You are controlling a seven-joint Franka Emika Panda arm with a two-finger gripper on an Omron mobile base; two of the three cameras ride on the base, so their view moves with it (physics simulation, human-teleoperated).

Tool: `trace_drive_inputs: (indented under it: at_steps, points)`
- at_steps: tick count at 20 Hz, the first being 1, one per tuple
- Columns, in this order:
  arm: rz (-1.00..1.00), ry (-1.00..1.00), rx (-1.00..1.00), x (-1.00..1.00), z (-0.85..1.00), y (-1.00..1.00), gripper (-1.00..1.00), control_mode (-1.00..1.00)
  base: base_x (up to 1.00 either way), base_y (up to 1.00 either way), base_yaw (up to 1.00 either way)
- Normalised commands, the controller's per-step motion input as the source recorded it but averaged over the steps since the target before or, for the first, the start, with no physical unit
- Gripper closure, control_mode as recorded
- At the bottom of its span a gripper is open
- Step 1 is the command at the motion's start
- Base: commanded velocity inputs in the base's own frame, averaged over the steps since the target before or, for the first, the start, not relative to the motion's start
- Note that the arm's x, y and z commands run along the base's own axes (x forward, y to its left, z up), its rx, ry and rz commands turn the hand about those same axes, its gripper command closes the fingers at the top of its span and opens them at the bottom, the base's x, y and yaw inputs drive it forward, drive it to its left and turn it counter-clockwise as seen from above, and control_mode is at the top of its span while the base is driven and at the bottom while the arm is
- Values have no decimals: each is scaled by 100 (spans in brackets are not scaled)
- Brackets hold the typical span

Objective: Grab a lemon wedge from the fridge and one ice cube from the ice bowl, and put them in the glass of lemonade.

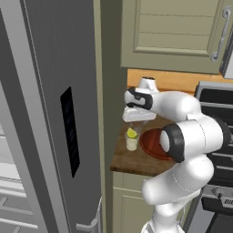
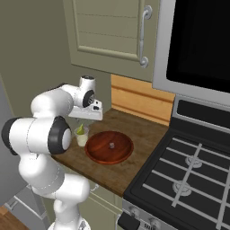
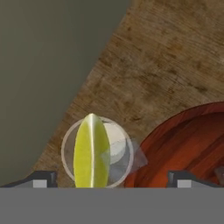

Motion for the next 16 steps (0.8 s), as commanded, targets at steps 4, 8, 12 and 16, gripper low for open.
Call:
trace_drive_inputs:
  at_steps: [4, 8, 12, 16]
  points:
    - [0, -1, 10, -3, 18, -14, -100, -100, 0, 0, 0]
    - [0, -2, 11, -13, 19, -11, -100, -100, 0, 0, 0]
    - [0, -3, 10, -21, 17, -7, -100, -100, 0, 0, 0]
    - [0, -7, 12, -37, 21, -1, -100, -100, 0, 0, 0]
